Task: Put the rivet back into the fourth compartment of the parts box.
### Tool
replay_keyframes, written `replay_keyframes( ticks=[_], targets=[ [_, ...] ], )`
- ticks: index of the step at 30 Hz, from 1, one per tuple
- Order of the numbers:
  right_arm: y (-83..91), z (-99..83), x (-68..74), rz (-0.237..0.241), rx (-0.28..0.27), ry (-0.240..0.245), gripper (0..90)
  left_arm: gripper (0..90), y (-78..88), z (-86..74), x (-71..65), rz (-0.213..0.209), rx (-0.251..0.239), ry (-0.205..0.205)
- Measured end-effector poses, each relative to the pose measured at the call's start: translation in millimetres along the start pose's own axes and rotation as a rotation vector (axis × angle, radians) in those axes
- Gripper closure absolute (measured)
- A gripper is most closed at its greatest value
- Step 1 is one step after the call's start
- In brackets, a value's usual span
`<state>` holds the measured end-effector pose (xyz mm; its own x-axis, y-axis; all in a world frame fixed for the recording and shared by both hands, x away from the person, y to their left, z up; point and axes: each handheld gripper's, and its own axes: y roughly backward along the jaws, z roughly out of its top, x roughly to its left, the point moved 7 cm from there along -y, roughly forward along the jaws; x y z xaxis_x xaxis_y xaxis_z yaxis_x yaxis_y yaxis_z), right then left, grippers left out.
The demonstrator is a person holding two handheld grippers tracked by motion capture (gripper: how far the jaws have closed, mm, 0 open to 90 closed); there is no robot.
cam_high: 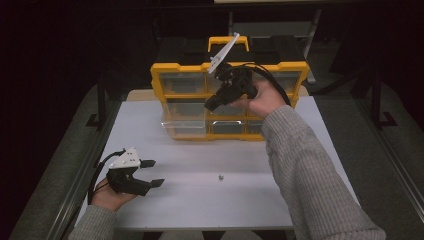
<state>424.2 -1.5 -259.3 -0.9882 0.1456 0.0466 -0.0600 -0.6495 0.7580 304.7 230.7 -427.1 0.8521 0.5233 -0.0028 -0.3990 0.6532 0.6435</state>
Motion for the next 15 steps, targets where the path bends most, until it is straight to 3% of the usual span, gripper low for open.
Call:
replay_keyframes(
  ticks=[15],
  targets=[
    [-37.9, 35.3, -4.4, 0.006, 0.05, 0.041, 85.1, 28.7, 2.7, -1.2, 1.7, 0.001, 0.005, -0.005]
  ],
)
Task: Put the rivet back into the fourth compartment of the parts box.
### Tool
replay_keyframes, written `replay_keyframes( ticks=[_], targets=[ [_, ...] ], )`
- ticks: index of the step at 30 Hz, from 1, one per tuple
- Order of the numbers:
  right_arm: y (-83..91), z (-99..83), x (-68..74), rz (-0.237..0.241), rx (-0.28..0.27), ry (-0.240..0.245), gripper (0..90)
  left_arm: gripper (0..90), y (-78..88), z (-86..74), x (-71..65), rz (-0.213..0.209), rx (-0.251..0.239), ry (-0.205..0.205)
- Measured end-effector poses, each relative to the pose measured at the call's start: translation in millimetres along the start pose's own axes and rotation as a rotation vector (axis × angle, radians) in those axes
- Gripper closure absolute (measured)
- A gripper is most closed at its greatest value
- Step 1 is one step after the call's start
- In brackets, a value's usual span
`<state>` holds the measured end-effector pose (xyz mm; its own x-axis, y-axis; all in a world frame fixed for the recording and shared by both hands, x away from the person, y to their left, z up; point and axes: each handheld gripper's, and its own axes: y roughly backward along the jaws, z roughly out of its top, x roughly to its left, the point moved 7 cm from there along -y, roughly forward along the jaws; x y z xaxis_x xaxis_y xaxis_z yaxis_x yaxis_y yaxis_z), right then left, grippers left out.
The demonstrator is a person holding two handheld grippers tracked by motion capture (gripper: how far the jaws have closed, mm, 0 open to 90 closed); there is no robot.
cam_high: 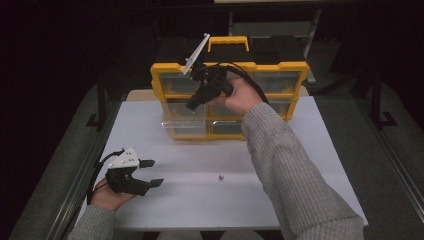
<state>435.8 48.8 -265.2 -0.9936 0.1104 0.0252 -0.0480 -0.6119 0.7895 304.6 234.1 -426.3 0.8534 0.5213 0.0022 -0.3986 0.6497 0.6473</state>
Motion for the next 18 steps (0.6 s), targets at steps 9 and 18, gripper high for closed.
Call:
replay_keyframes(
  ticks=[9, 18],
  targets=[
    [-22.8, 0.7, -6.3, -0.004, 0.042, -0.027, 78.4, 28.7, 0.1, 0.2, -0.8, -0.002, -0.014, 0.016],
    [-16.2, -3.8, -4.7, -0.007, 0.023, -0.026, 78.2, 28.7, 0.7, -0.3, 0.4, 0.001, -0.013, 0.01]
  ],
)
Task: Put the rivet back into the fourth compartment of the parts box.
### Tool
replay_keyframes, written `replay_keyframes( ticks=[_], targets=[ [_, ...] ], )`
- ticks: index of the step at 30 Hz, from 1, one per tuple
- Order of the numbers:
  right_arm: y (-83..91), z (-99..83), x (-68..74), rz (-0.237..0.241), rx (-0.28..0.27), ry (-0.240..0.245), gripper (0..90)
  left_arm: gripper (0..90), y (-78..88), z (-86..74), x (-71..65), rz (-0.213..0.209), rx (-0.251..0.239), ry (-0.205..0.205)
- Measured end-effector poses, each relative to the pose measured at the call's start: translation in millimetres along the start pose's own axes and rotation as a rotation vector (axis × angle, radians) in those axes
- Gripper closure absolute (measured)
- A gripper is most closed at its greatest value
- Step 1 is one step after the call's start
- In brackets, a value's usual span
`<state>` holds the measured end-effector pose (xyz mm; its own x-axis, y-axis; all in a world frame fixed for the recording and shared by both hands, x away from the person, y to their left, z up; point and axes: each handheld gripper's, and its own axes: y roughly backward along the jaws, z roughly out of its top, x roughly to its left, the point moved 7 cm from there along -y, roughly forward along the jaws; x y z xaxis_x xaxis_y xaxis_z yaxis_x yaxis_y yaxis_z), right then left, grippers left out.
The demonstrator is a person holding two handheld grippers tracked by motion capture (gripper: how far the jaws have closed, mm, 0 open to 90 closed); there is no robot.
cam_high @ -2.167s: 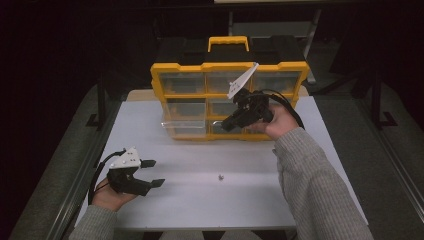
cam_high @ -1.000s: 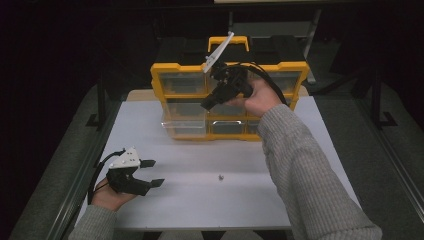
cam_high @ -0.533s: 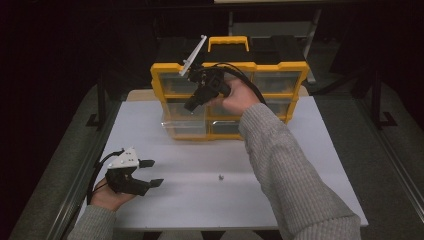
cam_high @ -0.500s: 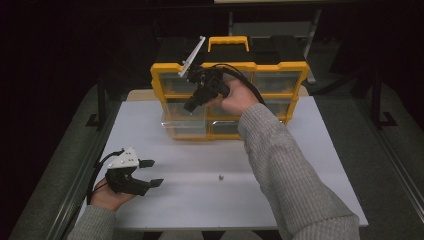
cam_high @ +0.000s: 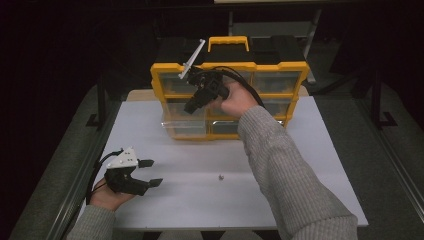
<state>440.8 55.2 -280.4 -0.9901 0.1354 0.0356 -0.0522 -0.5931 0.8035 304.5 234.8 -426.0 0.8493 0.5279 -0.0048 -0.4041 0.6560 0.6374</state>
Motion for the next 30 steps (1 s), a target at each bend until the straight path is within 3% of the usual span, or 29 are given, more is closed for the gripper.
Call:
replay_keyframes(
  ticks=[9, 16, 30],
  targets=[
    [21.7, -23.3, 6.3, -0.015, -0.033, -0.009, 76.4, 28.7, -1.2, 0.1, -0.6, 0.0, 0.004, -0.001],
    [28.7, -46.7, 12.7, -0.015, -0.058, -0.028, 74.7, 28.7, -2.5, 0.4, -1.3, -0.003, 0.004, -0.001],
    [13.0, -96.6, 24.3, -0.003, -0.063, -0.069, 71.0, 28.7, -2.7, -0.3, -1.4, -0.003, 0.011, -0.003]
  ],
)
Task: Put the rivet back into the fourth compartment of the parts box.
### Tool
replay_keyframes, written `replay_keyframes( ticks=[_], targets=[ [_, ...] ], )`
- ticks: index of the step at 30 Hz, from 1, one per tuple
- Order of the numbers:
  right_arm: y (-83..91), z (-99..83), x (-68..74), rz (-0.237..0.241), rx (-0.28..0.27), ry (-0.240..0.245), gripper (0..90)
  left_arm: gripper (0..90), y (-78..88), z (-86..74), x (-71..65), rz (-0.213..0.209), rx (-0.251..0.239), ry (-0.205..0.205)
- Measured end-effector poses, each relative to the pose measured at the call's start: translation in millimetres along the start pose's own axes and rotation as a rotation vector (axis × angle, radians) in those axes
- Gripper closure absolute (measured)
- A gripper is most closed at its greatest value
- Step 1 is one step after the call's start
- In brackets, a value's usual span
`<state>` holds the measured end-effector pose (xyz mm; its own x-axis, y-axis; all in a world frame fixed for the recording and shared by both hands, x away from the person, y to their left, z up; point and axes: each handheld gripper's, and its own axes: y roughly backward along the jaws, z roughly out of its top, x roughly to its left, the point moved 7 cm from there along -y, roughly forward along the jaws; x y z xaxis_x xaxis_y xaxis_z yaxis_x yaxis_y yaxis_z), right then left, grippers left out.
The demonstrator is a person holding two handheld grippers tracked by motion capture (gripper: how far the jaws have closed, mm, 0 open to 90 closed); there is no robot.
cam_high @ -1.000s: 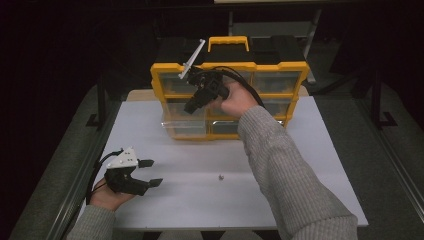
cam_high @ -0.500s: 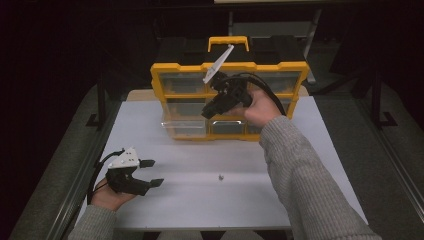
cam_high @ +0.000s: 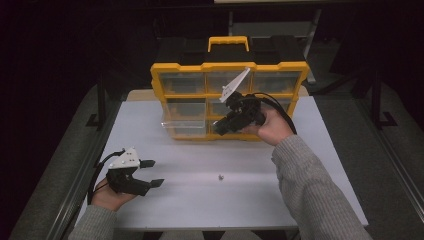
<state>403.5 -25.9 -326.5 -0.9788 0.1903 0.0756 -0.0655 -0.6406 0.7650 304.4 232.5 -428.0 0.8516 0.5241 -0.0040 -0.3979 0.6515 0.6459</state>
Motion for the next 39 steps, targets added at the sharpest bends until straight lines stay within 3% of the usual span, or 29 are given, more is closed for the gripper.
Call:
replay_keyframes(
  ticks=[10, 21, 33, 39],
  targets=[
    [-16.4, -29.9, 5.3, 0.008, 0.008, -0.027, 68.6, 28.7, -0.6, -0.6, 0.7, 0.002, 0.003, -0.003],
    [-49.8, -63.6, 14.6, 0.036, 0.05, -0.06, 66.5, 28.7, -0.7, -0.9, 0.6, 0.003, 0.003, 0.002],
    [-80.4, -82.6, 24.1, 0.051, 0.086, -0.054, 64.9, 28.7, -0.5, -0.7, 0.6, 0.003, 0.001, 0.001],
    [-93.6, -89.9, 28.5, 0.06, 0.104, -0.073, 64.3, 28.7, -0.7, 0.2, 0.5, 0.002, 0.001, -0.002]
  ],
)
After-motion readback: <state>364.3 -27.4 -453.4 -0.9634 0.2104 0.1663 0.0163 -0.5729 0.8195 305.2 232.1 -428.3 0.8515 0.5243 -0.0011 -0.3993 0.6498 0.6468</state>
